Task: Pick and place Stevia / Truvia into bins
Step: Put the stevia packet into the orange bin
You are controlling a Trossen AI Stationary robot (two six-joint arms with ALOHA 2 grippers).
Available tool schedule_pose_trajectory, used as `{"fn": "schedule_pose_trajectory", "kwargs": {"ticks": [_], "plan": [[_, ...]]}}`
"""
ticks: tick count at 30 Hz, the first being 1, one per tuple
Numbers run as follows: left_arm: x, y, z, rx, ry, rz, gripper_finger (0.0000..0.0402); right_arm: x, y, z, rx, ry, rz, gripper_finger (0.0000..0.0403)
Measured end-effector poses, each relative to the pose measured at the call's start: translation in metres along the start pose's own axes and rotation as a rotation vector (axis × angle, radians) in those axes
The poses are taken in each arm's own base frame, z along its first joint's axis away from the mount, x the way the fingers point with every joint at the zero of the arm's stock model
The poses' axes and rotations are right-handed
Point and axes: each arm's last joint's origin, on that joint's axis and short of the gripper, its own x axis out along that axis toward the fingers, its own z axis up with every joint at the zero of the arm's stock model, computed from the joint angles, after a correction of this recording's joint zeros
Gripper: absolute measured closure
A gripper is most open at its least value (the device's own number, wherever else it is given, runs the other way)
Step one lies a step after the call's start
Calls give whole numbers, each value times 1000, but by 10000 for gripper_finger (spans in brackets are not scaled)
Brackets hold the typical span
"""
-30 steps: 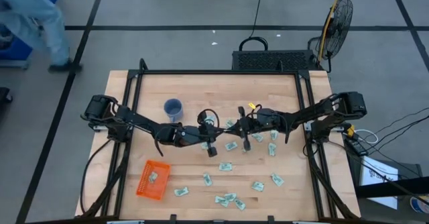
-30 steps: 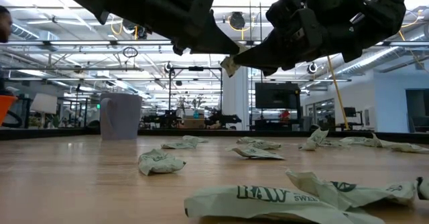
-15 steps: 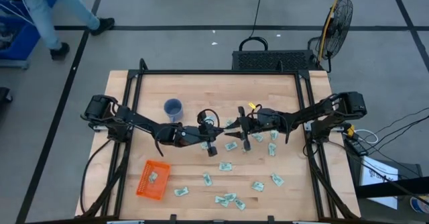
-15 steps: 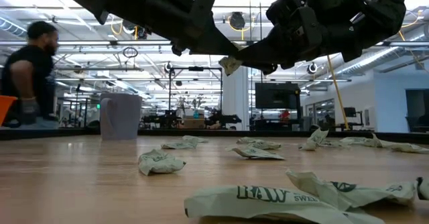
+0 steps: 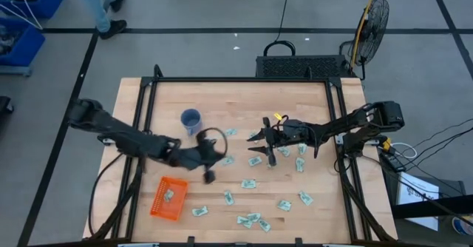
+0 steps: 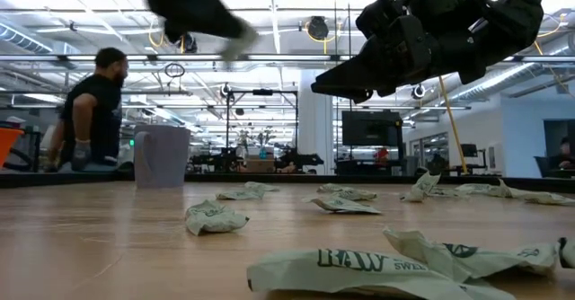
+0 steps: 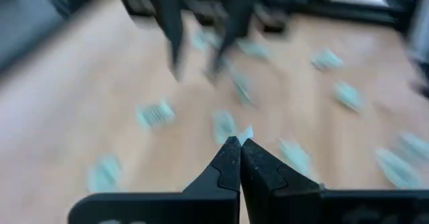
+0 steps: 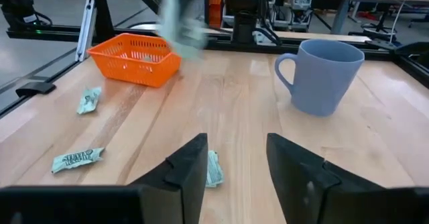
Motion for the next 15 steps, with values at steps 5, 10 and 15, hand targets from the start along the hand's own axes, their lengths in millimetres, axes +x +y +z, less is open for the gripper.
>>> {"fn": "schedule_pose_trajectory", "kwargs": {"ticks": [5,10,15], "plan": [[-43,-18,-32,-70,241,-22,399,0,0,0,0,0,0,258],[-70,-29,-67,-247,486,46,399,0,0,0,0,0,0,258],[-87,-41,-82,-429,604,50,399,0,0,0,0,0,0,259]]}}
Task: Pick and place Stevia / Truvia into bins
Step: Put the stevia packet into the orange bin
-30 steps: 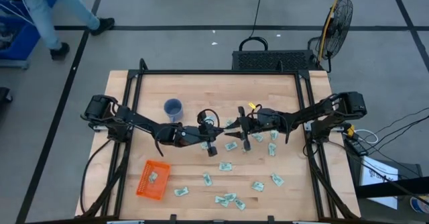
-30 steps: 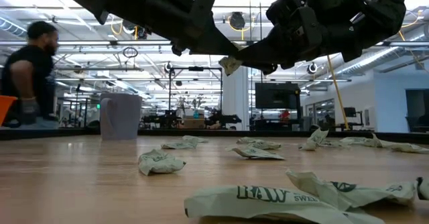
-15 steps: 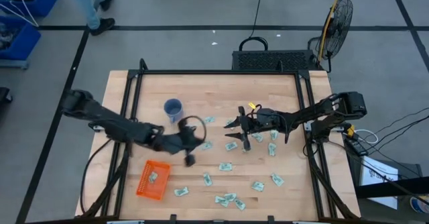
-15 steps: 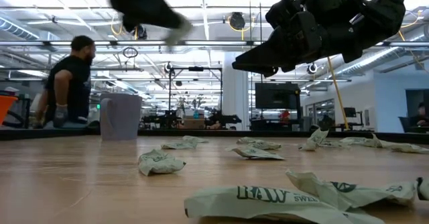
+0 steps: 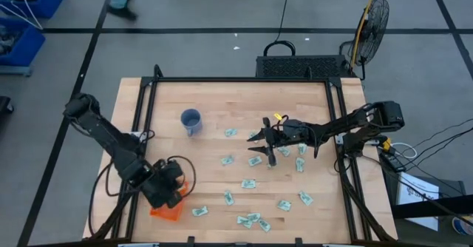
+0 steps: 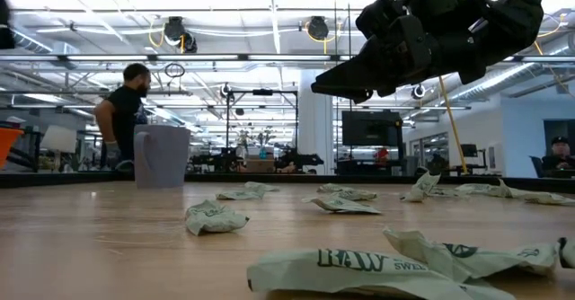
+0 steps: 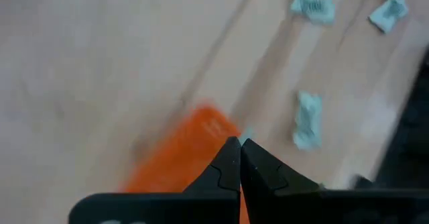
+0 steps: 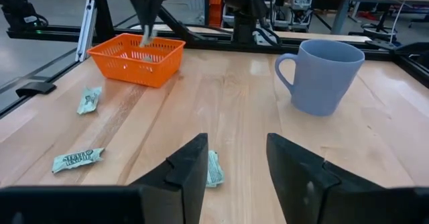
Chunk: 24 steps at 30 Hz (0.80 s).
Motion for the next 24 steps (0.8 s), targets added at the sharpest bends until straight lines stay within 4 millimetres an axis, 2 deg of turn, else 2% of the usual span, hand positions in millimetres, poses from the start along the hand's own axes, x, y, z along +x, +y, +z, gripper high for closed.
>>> {"fn": "schedule_pose_trajectory", "kwargs": {"ticks": [6,12,24], "plan": [[13,0,-23,-208,165,116,395,0,0,0,0,0,0,259],[34,1,-37,-247,261,267,388,0,0,0,7,0,0,259],[44,3,-24,-206,261,281,319,0,0,0,6,-1,0,257]]}}
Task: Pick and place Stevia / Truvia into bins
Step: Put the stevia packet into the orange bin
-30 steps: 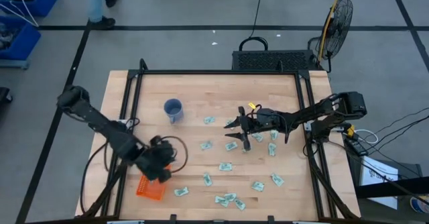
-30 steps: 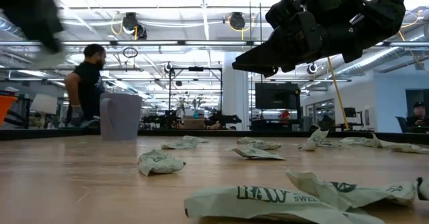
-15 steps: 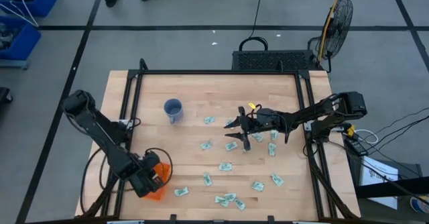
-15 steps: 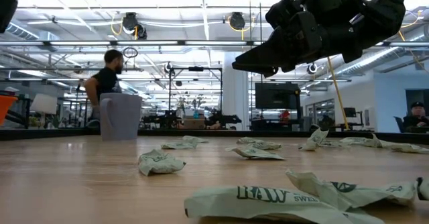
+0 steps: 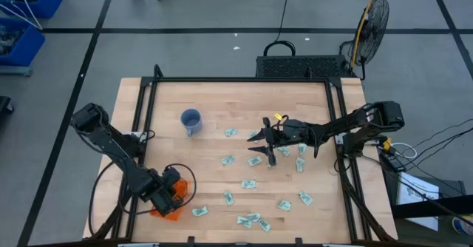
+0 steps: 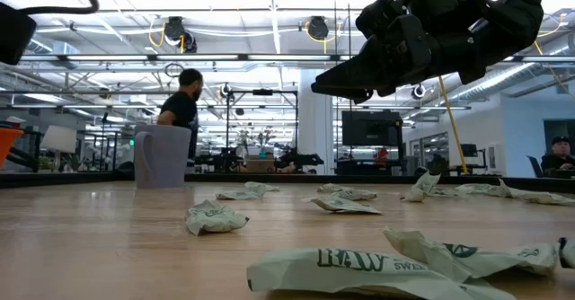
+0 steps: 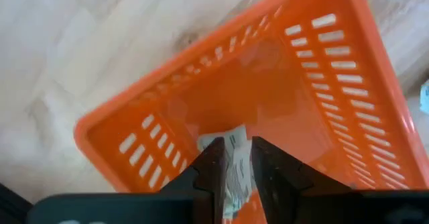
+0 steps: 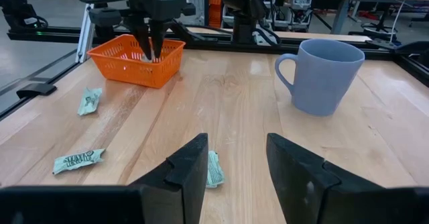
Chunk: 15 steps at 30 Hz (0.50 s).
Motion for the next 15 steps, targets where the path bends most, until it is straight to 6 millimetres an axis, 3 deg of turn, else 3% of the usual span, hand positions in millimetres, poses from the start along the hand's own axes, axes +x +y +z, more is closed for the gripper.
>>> {"fn": "schedule_pose_trajectory", "kwargs": {"ticks": [7,11,15], "plan": [[-3,1,19,61,50,-9,316,0,0,0,-1,-1,0,256],[-13,6,36,81,96,-51,316,0,0,0,0,0,0,257],[-25,11,57,47,26,-127,316,0,0,-2,-4,17,1,257]]}}
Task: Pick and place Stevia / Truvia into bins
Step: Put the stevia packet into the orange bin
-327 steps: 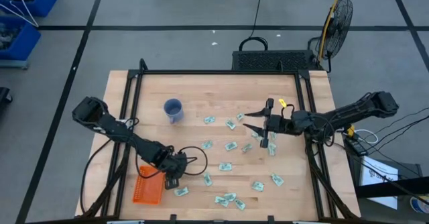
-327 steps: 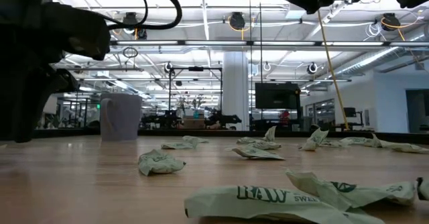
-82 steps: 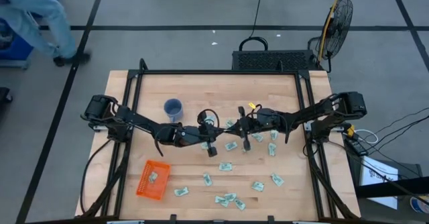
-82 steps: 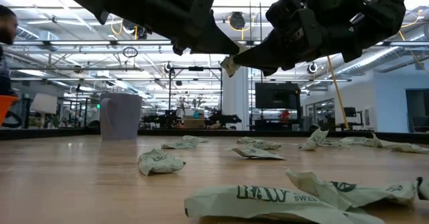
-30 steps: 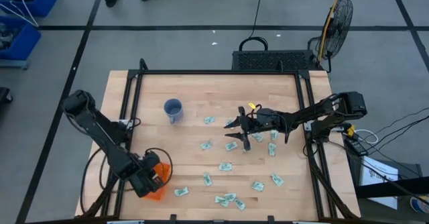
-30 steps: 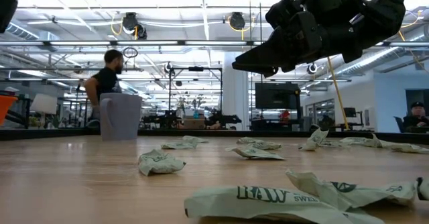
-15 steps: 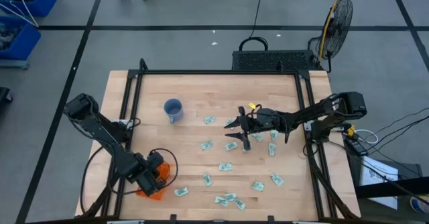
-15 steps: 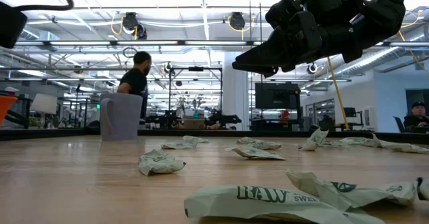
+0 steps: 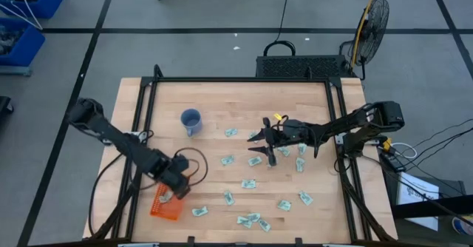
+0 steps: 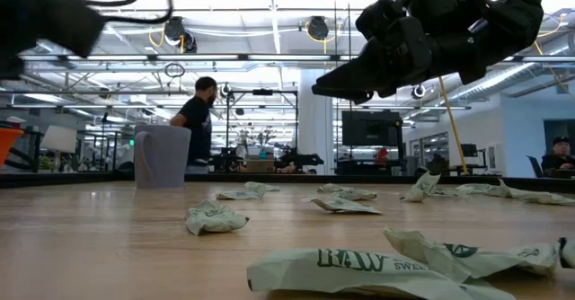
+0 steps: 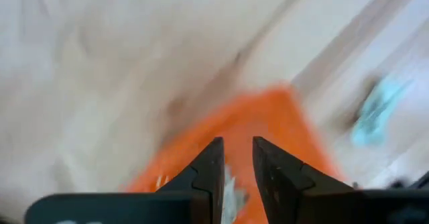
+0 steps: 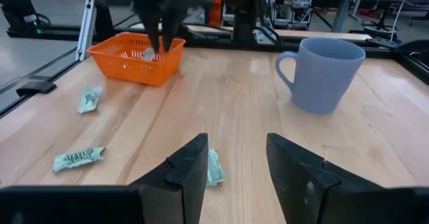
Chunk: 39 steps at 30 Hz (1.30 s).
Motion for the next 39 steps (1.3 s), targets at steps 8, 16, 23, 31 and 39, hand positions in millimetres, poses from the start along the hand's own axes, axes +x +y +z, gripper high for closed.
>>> {"fn": "schedule_pose_trajectory", "kwargs": {"ticks": [8,16,23,31,39], "plan": [[-17,0,44,159,-422,-44,316,-1,-2,-10,-9,106,-3,257],[-32,-6,86,255,-771,-45,316,-6,-15,-25,-5,274,-275,257],[-38,0,106,248,-840,-31,316,-4,-22,-34,90,304,-358,257],[-38,5,111,234,-837,-16,316,11,-24,-61,90,328,-391,264],[-38,4,110,240,-835,-19,316,15,-34,-77,74,357,-503,271]]}}
